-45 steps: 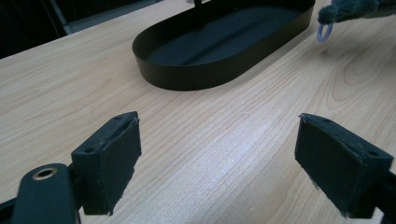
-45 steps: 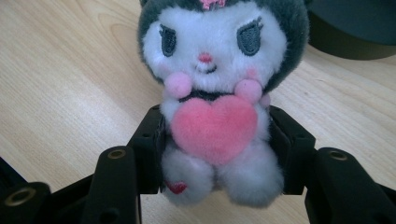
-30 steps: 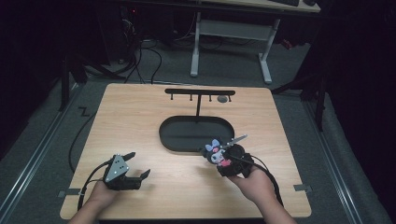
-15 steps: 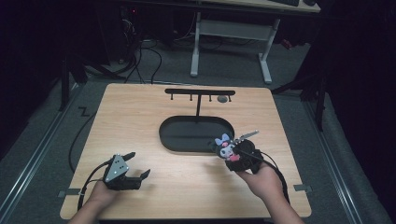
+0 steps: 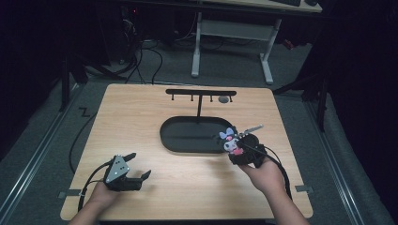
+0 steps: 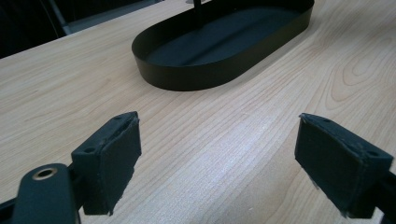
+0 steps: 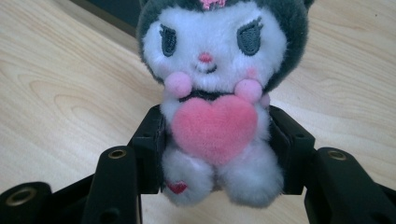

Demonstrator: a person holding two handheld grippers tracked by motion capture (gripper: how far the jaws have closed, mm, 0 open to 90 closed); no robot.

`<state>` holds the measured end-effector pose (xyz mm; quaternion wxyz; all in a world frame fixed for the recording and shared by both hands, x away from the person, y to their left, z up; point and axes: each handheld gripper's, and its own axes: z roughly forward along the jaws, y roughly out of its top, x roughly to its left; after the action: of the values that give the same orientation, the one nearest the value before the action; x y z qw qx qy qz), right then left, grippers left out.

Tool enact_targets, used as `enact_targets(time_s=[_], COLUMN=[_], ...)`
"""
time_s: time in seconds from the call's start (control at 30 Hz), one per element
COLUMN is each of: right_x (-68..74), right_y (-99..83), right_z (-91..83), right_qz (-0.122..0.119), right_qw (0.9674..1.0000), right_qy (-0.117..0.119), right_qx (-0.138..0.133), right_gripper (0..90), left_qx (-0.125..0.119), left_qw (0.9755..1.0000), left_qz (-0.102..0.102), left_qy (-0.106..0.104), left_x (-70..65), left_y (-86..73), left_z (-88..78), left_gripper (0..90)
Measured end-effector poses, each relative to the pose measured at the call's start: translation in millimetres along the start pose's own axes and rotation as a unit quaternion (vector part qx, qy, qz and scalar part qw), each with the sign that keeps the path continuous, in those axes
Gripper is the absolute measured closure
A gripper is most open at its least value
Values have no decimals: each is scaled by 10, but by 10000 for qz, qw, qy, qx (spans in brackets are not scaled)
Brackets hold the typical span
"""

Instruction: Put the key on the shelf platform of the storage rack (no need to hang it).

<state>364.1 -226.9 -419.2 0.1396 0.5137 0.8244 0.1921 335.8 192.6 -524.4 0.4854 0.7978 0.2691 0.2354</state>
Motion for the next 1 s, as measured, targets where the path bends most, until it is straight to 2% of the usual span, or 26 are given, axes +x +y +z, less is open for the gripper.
enact_targets(time_s=[0.57, 0.8, 1.0], right_x=[-16, 32, 46], right_y=[381, 476, 567], right_z=[207, 292, 379], right_qz=[67, -19, 10], right_qw=[9998, 9999, 10000], right_qy=[23, -32, -46], right_qx=[-172, -111, -72], right_gripper=[478, 478, 478], left_qx=[-12, -17, -17], left_qw=[10000, 10000, 10000], left_qz=[-12, -19, -17], left_qy=[-12, -16, -15], left_x=[3, 4, 3], left_y=[-1, -1, -1], left_z=[-4, -3, -3], left_gripper=[154, 154, 154])
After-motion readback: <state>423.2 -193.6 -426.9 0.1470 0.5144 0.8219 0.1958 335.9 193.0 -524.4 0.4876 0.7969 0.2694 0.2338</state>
